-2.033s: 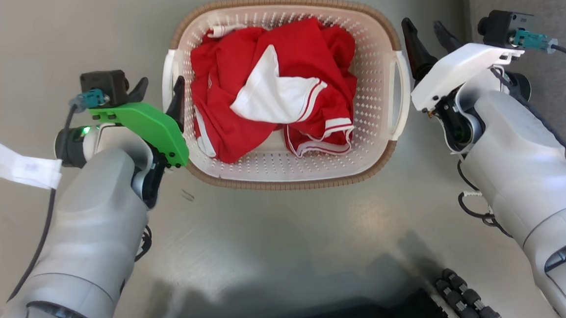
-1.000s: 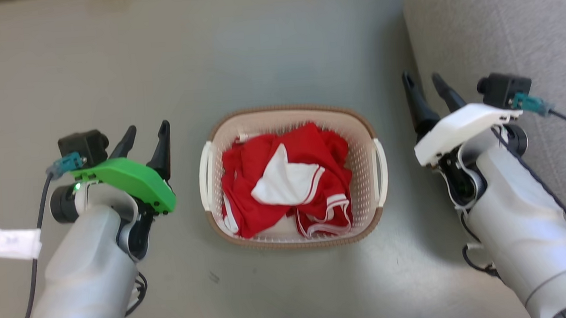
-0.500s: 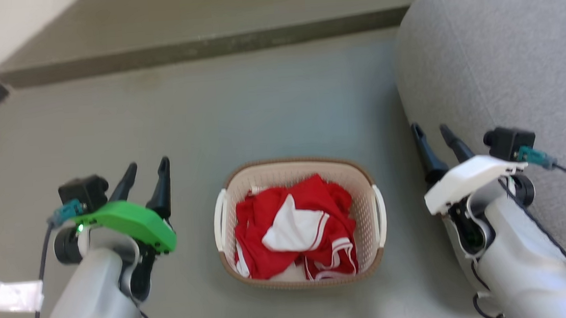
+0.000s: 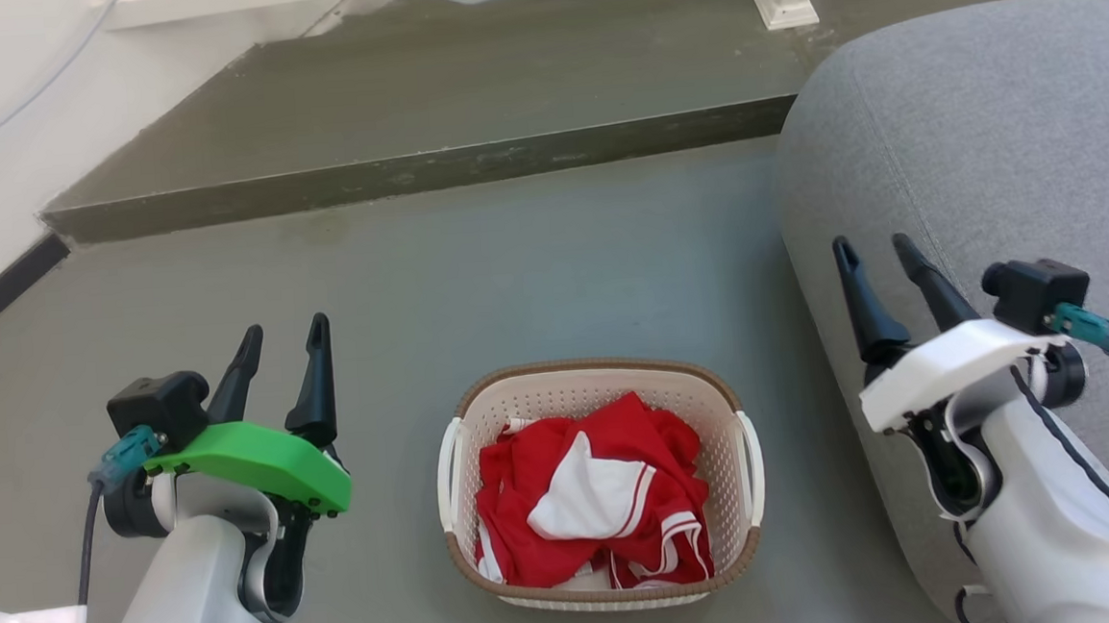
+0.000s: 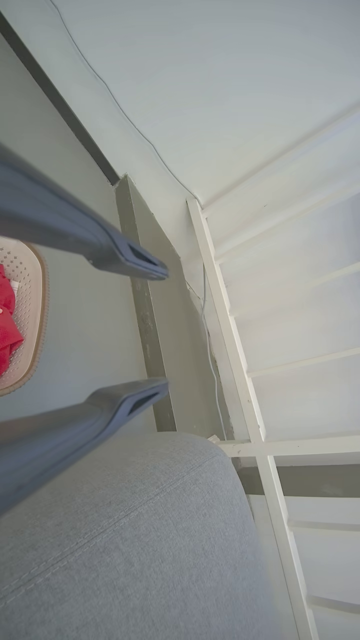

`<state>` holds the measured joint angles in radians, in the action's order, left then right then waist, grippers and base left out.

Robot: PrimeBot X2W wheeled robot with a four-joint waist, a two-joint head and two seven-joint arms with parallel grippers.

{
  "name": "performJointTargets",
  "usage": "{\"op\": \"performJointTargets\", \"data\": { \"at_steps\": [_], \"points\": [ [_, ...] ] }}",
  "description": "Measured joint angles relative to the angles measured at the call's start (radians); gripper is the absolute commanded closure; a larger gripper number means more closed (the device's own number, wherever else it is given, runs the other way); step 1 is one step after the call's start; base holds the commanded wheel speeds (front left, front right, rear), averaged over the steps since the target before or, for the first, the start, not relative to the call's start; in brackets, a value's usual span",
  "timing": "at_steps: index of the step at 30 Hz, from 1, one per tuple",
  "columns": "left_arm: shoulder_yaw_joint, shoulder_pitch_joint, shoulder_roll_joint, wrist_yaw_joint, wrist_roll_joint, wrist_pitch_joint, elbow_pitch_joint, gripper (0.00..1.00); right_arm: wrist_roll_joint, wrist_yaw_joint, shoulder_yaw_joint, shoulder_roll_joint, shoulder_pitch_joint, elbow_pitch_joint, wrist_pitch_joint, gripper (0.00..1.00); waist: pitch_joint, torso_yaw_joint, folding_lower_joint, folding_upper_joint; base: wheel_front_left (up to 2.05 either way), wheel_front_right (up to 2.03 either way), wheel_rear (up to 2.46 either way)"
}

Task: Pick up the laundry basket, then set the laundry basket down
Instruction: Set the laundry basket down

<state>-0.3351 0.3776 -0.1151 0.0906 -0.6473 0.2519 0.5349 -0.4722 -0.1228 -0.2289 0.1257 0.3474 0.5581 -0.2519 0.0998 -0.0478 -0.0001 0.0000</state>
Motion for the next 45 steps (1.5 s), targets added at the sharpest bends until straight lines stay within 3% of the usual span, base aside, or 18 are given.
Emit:
{"op": "performJointTargets", "data": {
  "at_steps": [8,18,45],
  "points": [
    [0.031,-0.055,0.002,-0.021,0.075,0.0,-0.089,0.0,0.056,0.02,0.034,0.006,-0.067,-0.089,0.0,0.0,-0.022,0.016,0.0,0.0,0.0,0.0,0.0],
    [0.094,-0.15,0.018,-0.039,0.106,0.0,-0.16,0.0,0.105,0.02,0.035,-0.002,-0.139,-0.165,0.0,0.0,-0.034,0.028,0.0,0.0,0.0,0.0,0.0],
    [0.135,-0.235,0.041,-0.029,0.204,0.0,-0.25,0.0,0.149,0.02,0.056,-0.024,-0.237,-0.234,0.0,0.0,-0.043,0.024,0.0001,0.0,0.0,0.0,0.0]
  ]
}}
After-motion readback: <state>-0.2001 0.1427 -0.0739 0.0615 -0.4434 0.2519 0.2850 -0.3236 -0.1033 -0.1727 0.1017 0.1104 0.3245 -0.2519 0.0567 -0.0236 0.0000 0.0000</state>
